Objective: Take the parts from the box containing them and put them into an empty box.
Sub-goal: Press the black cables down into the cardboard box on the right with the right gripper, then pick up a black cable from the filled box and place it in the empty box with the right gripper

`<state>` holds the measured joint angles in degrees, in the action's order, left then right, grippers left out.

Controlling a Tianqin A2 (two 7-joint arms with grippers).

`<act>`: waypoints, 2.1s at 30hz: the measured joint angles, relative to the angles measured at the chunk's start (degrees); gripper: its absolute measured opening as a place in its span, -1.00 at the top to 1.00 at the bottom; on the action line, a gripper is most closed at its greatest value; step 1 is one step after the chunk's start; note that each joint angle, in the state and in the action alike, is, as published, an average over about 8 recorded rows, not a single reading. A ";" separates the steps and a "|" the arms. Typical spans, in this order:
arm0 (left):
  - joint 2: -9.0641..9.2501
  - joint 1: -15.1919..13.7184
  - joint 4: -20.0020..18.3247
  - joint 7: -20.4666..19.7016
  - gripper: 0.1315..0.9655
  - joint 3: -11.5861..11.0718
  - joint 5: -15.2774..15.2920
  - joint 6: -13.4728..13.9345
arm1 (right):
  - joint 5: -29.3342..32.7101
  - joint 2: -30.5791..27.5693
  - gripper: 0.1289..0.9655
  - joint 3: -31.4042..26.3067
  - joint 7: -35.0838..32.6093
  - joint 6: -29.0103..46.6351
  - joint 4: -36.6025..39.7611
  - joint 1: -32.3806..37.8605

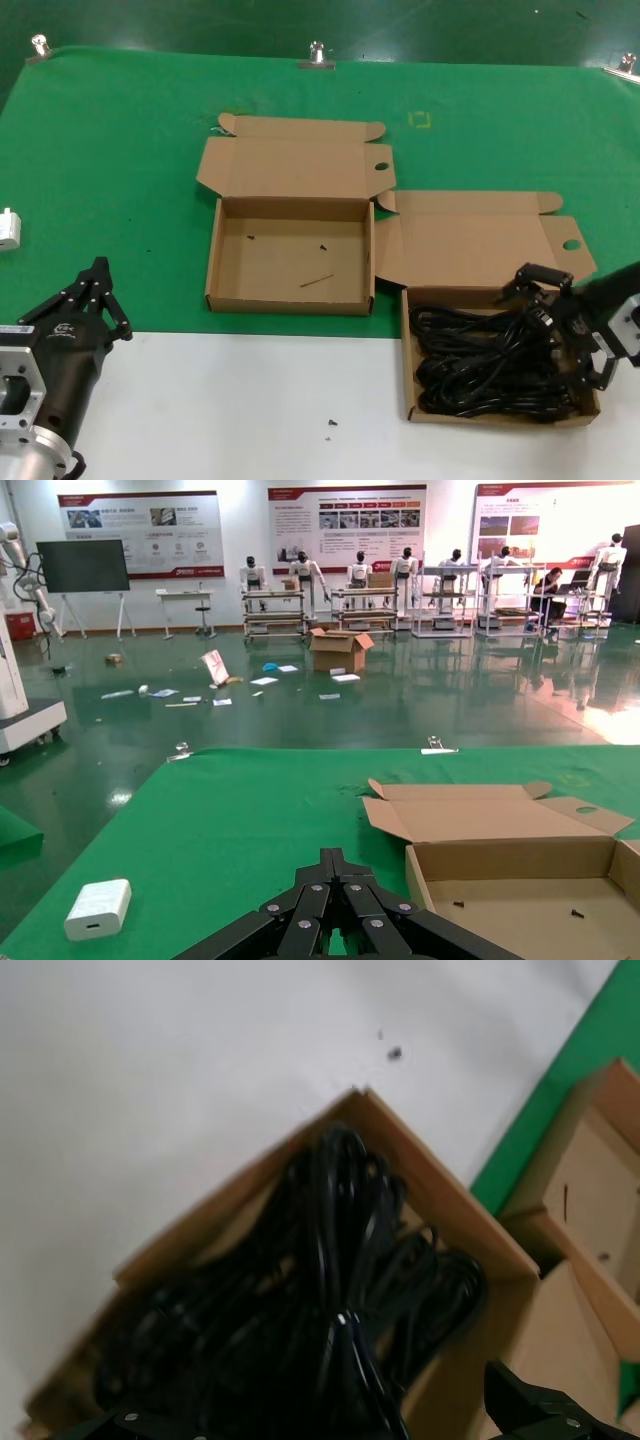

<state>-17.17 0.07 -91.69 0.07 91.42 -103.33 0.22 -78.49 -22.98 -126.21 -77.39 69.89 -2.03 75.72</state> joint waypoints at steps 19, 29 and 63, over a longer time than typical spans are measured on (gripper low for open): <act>0.00 0.00 0.00 0.00 0.98 0.00 0.00 0.00 | -0.26 2.14 -0.95 3.47 0.96 -6.93 1.42 0.14; 0.00 0.00 0.00 0.00 0.98 0.00 0.00 0.00 | 0.38 1.70 -0.68 3.93 1.60 -5.80 1.40 -1.03; 0.00 0.00 0.00 0.00 0.98 0.00 0.00 0.00 | 1.09 1.09 0.68 5.32 3.76 -5.14 1.35 -0.91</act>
<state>-17.17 0.07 -91.69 0.07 91.42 -103.33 0.22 -77.40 -21.89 -120.90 -73.63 64.75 -0.67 74.82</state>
